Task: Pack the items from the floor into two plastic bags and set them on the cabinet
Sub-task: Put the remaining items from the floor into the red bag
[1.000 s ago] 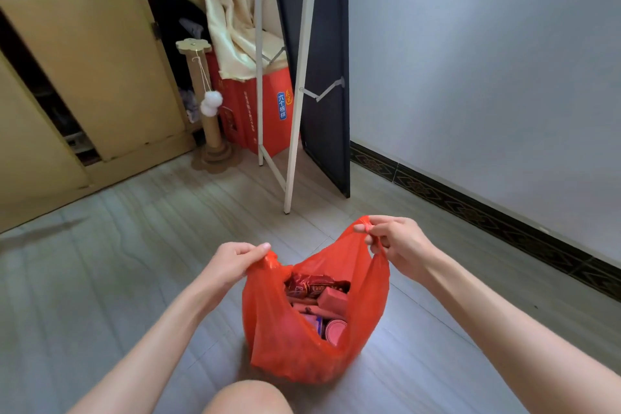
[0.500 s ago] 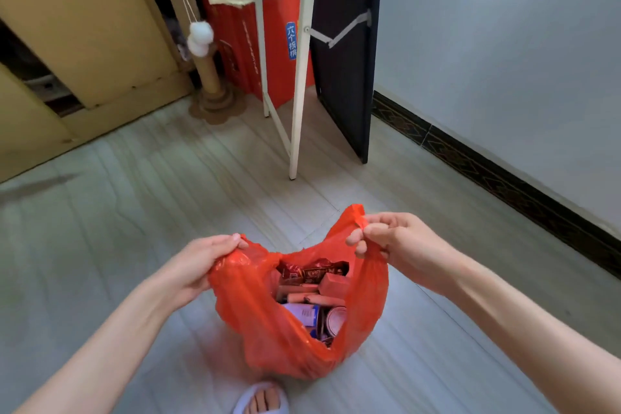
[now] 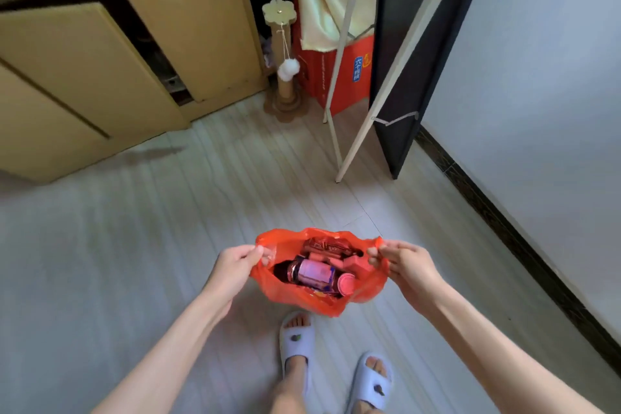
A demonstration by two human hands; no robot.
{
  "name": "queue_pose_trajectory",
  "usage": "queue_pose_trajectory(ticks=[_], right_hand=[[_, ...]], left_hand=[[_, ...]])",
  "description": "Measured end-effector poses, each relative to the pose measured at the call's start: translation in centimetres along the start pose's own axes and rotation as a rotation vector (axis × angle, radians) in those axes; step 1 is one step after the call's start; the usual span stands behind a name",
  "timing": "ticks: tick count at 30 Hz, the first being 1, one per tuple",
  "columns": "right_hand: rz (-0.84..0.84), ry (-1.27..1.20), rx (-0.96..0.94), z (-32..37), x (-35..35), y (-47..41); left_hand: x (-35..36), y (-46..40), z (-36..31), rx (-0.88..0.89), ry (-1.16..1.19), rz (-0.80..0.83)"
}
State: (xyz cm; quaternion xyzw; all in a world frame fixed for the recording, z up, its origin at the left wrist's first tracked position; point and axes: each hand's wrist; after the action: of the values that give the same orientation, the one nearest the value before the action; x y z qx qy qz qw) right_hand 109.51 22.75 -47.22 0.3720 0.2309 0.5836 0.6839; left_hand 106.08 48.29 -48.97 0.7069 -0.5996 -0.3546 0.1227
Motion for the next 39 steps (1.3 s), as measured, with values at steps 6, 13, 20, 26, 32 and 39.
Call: queue_pose_trajectory(ticks=[6,13,20,26,32,39], right_hand=[[0.204,0.013,0.014,8.6,6.5,11.9],[0.437,0.231,-0.161,13.1,16.1,20.2],[0.533,0.373,-0.295,14.4,31.3,22.8],[0.425,0.456,-0.238,11.6,40.2,20.4],[0.366,0.403,-0.172,9.8,44.2,17.5],[0.265,0.346,-0.048,5.8,41.6,11.2]], left_hand=[[-10.3,11.5,-6.6,0.086,0.045,-0.131],[-20.6,20.1,-8.0,0.154,0.239,-0.418],[-32.4,19.8,-7.5,0.213,0.443,-0.540],[-40.2,16.8,-3.8,0.125,0.396,-0.462],[-44.1,12.1,-4.3,0.088,0.391,-0.359],[-40.4,4.9,-2.0,-0.038,0.328,-0.223]])
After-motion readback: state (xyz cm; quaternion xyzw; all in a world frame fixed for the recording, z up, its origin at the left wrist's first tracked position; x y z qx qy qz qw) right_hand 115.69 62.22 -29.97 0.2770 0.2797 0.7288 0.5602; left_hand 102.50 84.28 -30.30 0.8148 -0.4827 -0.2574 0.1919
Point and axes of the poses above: each hand's wrist, its own y-axis away from the middle knuckle, its own x-axis out of the palm, z = x × y, and after that the axes turned 6 degrees about -y, right-handed
